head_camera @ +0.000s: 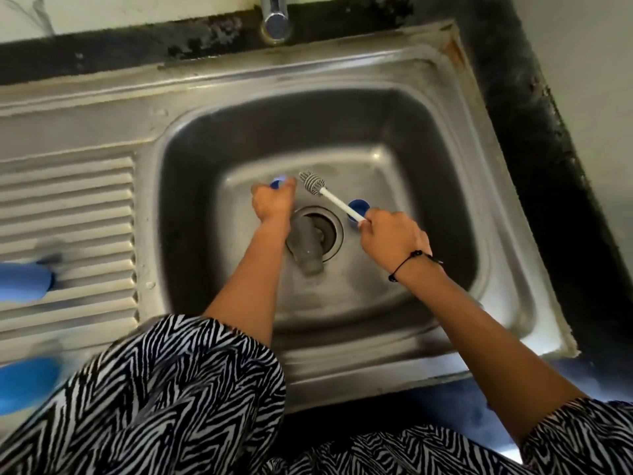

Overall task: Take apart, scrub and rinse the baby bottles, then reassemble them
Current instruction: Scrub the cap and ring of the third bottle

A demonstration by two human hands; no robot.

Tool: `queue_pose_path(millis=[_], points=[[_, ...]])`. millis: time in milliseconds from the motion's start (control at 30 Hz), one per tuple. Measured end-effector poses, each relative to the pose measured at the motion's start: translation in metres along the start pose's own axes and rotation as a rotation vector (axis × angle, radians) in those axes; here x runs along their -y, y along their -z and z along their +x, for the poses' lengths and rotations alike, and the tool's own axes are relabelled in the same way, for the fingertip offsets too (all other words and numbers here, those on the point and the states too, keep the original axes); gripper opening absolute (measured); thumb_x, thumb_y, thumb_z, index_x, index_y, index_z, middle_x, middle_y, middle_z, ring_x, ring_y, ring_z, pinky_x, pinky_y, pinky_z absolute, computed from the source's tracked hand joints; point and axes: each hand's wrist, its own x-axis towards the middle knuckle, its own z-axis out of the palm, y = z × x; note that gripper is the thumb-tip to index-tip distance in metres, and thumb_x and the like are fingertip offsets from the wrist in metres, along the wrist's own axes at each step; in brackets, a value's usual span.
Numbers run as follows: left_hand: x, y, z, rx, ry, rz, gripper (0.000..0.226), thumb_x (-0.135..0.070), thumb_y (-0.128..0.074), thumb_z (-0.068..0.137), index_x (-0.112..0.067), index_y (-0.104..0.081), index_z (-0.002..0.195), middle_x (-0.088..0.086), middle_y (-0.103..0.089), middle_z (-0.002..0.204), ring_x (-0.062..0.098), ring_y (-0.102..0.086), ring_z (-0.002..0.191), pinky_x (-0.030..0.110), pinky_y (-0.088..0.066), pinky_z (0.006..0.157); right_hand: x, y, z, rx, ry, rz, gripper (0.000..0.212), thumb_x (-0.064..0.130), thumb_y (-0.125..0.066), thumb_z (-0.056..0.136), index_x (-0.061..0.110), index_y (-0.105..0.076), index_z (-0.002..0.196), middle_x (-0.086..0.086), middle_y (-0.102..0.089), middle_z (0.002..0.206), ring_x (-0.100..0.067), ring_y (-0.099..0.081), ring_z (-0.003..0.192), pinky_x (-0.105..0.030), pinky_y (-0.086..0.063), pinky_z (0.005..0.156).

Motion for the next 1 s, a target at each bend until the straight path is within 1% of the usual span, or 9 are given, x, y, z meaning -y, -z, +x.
queue_pose_path(millis=[67, 167, 233, 300, 467, 667, 800, 900, 1000], points=[[-0.008, 0.017, -0.008, 0.090, 0.250, -0.569, 0.020, -0.024, -0.067, 0.077, -0.010, -0.054, 0.081, 0.010, -0.057, 0.082, 0.019, -0.054, 0.066, 0.029, -0.051, 0.057, 0.003, 0.004, -0.005, -0.036, 0.061, 0.013, 0.025, 0.029, -0.035, 0.097, 0.014, -0.056, 0.101, -0.004, -0.051, 0.080, -0.027, -0.051, 0.073, -0.031, -0.037, 0.061], [-0.010, 0.037, -0.021, 0.170, 0.378, -0.952, 0.013, -0.019, -0.053, 0.089, -0.007, -0.053, 0.091, 0.010, -0.053, 0.077, 0.020, -0.054, 0.066, 0.031, -0.055, 0.056, 0.012, 0.014, -0.018, -0.037, 0.152, -0.035, 0.025, 0.031, -0.035, 0.096, 0.017, -0.056, 0.094, -0.004, -0.053, 0.081, -0.027, -0.052, 0.075, -0.030, -0.034, 0.062], [-0.010, 0.046, -0.035, 0.197, 0.366, -1.003, 0.013, -0.018, -0.049, 0.090, -0.006, -0.053, 0.092, 0.012, -0.053, 0.072, 0.022, -0.052, 0.063, 0.032, -0.054, 0.056, 0.022, 0.022, -0.030, -0.020, 0.209, -0.119, 0.025, 0.031, -0.035, 0.096, 0.019, -0.057, 0.097, -0.005, -0.054, 0.085, -0.029, -0.056, 0.083, -0.031, -0.035, 0.064], [-0.013, 0.050, -0.053, 0.253, 0.336, -1.019, 0.017, -0.017, -0.048, 0.091, -0.006, -0.053, 0.079, 0.011, -0.056, 0.062, 0.022, -0.051, 0.062, 0.029, -0.049, 0.055, 0.032, 0.031, -0.037, -0.044, 0.240, -0.183, 0.023, 0.028, -0.038, 0.096, 0.019, -0.058, 0.101, -0.008, -0.059, 0.093, -0.032, -0.059, 0.091, -0.032, -0.035, 0.065], [-0.006, 0.081, -0.085, 0.322, 0.303, -1.189, 0.019, -0.013, -0.052, 0.090, -0.004, -0.048, 0.073, 0.014, -0.050, 0.080, 0.024, -0.049, 0.068, 0.034, -0.056, 0.060, 0.039, 0.048, -0.059, -0.069, 0.342, -0.253, 0.022, 0.027, -0.036, 0.094, 0.023, -0.058, 0.093, -0.007, -0.062, 0.096, -0.030, -0.056, 0.085, -0.031, -0.037, 0.066], [0.007, 0.100, -0.102, 0.400, 0.246, -1.467, 0.008, -0.008, -0.046, 0.093, -0.001, -0.045, 0.098, 0.025, -0.045, 0.097, 0.025, -0.050, 0.069, 0.031, -0.055, 0.051, 0.048, 0.052, -0.075, -0.006, 0.309, -0.171, 0.029, 0.028, -0.039, 0.088, 0.020, -0.065, 0.098, -0.007, -0.063, 0.106, -0.032, -0.058, 0.099, -0.031, -0.041, 0.073], [0.001, 0.099, -0.111, 0.322, 0.214, -1.454, 0.014, -0.005, -0.047, 0.093, -0.004, -0.047, 0.079, 0.015, -0.044, 0.078, 0.024, -0.047, 0.068, 0.026, -0.054, 0.048, 0.058, 0.052, -0.101, -0.171, 0.361, -0.360, 0.029, 0.029, -0.040, 0.092, 0.018, -0.060, 0.111, -0.008, -0.063, 0.115, -0.031, -0.059, 0.103, -0.033, -0.038, 0.072], [-0.011, 0.101, -0.116, 0.206, 0.157, -1.412, 0.015, -0.002, -0.051, 0.093, -0.006, -0.047, 0.079, 0.010, -0.045, 0.077, 0.020, -0.045, 0.065, 0.026, -0.052, 0.048, 0.068, 0.042, -0.124, -0.324, 0.477, -0.512, 0.028, 0.015, -0.037, 0.094, 0.011, -0.054, 0.115, -0.009, -0.065, 0.110, -0.032, -0.063, 0.099, -0.032, -0.037, 0.066], [-0.016, 0.103, -0.117, 0.083, 0.085, -1.307, 0.014, -0.005, -0.049, 0.095, -0.010, -0.048, 0.082, 0.007, -0.044, 0.081, 0.016, -0.045, 0.065, 0.022, -0.049, 0.050, 0.075, 0.035, -0.139, -0.458, 0.487, -0.725, 0.040, 0.003, -0.030, 0.086, 0.009, -0.062, 0.108, -0.004, -0.067, 0.087, -0.024, -0.068, 0.074, -0.027, -0.030, 0.054]])
